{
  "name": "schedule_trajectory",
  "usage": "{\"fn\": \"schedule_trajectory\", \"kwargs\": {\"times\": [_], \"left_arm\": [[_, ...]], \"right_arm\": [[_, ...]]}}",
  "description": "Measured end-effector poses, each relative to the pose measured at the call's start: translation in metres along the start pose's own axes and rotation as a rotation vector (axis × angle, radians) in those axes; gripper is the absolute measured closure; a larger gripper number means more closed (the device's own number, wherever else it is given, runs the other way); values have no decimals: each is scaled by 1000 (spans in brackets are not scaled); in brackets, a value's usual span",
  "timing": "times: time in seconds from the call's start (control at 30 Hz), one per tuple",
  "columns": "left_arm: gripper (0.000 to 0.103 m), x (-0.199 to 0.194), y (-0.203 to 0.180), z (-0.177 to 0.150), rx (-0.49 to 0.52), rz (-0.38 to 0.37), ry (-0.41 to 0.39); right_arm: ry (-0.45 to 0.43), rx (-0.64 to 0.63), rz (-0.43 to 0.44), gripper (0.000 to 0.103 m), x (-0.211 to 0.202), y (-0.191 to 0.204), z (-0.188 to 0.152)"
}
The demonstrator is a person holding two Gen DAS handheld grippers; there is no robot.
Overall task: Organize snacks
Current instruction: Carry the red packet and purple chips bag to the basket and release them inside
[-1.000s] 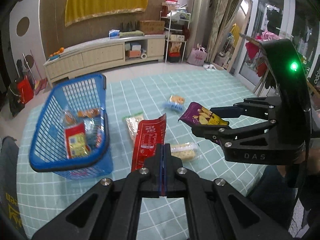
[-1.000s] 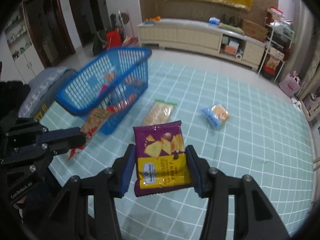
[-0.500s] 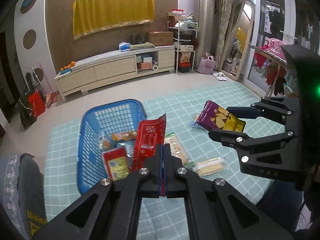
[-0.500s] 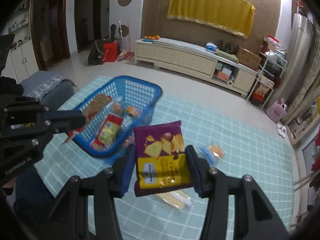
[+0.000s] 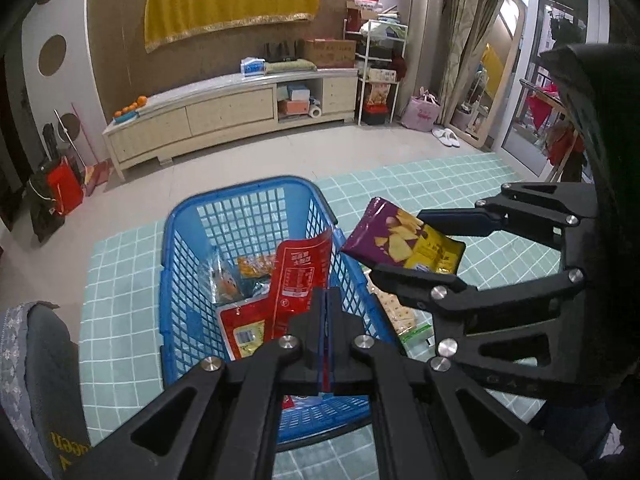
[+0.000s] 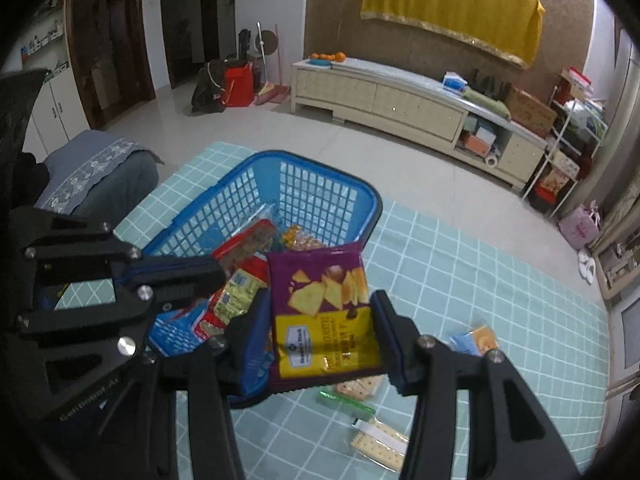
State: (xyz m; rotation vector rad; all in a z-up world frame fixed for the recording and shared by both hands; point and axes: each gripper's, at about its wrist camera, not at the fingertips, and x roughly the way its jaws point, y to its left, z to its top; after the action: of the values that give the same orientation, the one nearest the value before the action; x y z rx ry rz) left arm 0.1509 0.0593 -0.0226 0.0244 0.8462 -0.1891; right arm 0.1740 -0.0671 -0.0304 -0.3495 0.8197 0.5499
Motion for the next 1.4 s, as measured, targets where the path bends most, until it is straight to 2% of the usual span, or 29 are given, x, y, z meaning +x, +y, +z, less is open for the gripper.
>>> {"fn": "schedule_trajectory", "kwargs": {"times": [0.27,0.6,0.67,0.7,0.73,0.93,1.07,1.13,1.4], "left_arm": [[102,27,7,-3,-3,-17,29],[102,62,19,23,-1,3,58],[87,69,19,25,17,5,78],[62,71,19,25,24,13,91],[45,72,19,25,25,33,95],[35,58,30,20,-35,43,100],[33,42,41,17,-53,67,88],[26,33,45,15,-64,79,76],[26,13,71,11,-92,135,64]], "right_arm": [[39,28,-14,48,18,-12,-6],[48,48,-34,48,39,-37,11],[48,63,-29,48,44,-42,12],[51,74,-23,48,45,-44,10],[55,80,-19,48,47,-45,9],[48,91,-3,48,37,-47,5],[42,89,27,48,31,-41,12],[38,81,47,48,30,-36,17],[46,46,92,48,41,-14,37]]}}
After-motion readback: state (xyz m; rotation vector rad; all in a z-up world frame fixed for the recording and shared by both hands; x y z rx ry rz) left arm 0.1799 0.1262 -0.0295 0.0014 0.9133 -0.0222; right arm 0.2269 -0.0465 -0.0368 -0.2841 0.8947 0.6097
